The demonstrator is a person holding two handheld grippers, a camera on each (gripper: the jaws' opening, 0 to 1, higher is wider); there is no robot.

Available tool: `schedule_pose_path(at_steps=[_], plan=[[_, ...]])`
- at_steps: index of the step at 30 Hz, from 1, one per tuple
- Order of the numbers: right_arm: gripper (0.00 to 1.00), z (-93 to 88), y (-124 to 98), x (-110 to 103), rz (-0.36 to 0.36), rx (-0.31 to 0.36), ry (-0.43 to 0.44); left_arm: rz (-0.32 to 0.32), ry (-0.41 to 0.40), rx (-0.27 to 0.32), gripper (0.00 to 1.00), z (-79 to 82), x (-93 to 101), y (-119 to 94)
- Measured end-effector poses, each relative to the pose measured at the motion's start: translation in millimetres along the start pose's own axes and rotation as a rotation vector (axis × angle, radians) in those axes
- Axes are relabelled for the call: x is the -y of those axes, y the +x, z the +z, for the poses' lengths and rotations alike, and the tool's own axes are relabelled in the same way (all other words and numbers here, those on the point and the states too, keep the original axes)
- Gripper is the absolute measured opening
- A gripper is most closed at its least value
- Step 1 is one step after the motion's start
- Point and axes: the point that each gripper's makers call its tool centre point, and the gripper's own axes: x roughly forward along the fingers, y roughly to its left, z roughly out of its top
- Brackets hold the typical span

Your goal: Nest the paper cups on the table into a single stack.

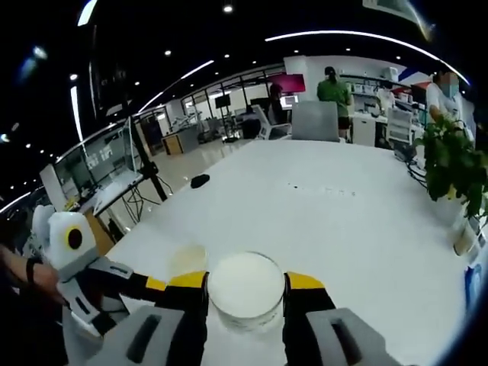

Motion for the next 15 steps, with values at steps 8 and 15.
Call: schedule_pose_path(at_steps=[8, 15], plan=[[0.36, 6.9, -1.9, -32.6, 0.073, 0.03, 0.033, -0.022, -0.061, 0.039, 0.47, 4.8, -3.0, 3.9], [0.36, 15.9, -0.1, -50.0, 0.136, 0.062, 0.073, -0.008, -0.024, 0.049, 0.29, 4.4, -11.6, -9.7]])
